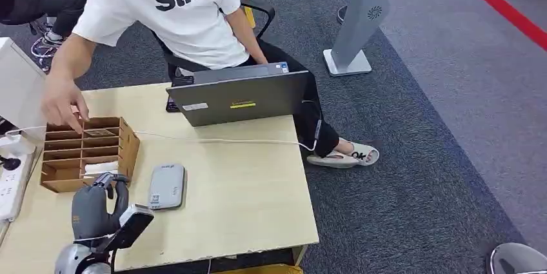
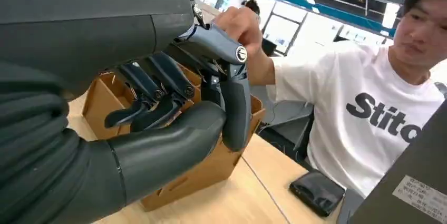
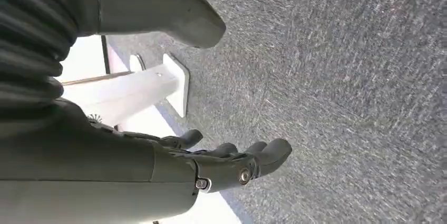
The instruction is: Pass the card to the sensor for recognition and then transmit it.
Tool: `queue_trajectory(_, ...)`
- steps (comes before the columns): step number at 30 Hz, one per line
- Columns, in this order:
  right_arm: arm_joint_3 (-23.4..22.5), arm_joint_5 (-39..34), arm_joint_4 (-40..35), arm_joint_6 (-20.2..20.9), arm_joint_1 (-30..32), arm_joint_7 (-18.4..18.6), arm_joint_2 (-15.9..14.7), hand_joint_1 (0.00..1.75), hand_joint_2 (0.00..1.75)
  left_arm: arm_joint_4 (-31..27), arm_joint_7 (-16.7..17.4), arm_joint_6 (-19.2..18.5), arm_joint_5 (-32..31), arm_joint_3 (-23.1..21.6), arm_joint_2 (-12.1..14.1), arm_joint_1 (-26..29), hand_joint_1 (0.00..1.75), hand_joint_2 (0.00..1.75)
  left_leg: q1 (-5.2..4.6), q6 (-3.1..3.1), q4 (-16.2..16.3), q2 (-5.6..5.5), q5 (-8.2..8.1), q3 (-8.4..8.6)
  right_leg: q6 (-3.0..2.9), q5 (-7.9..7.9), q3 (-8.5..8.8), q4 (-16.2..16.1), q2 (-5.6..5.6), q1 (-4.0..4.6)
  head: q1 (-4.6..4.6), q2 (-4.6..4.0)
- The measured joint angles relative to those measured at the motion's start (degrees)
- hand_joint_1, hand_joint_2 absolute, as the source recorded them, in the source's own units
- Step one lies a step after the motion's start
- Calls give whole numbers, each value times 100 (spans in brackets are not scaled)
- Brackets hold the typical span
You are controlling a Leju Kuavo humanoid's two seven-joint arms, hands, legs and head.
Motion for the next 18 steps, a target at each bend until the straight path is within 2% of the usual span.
queue_trajectory(1,-2,-2,2,-4,0,0,0,0,175,0,9,2,26,-18,0,0,131,175,0,0,0,0,0,0,0,0,0,0,0,0,-2,0)
queue_trajectory(2,-2,-2,2,-4,0,2,0,0,175,0,9,2,52,-31,0,0,131,175,0,0,0,0,0,0,0,0,0,0,-1,0,0,0)
queue_trajectory(3,-2,-2,2,-4,0,9,0,0,175,0,9,4,81,-37,0,0,26,175,0,0,0,0,0,0,0,0,0,0,-1,0,0,0)
queue_trajectory(5,-2,-13,2,2,0,61,0,0,175,0,9,18,157,-44,0,0,26,175,0,0,0,0,0,0,0,0,0,0,-1,0,0,0)
queue_trajectory(6,-2,-33,2,2,0,85,0,0,175,0,6,22,199,-46,0,1,0,175,0,0,0,0,0,0,0,0,0,0,-1,0,0,0)
queue_trajectory(18,-2,-96,0,29,2,107,0,0,175,-66,-7,28,321,-68,-2,13,0,175,0,0,0,0,0,0,0,0,1,0,-1,0,-2,0)
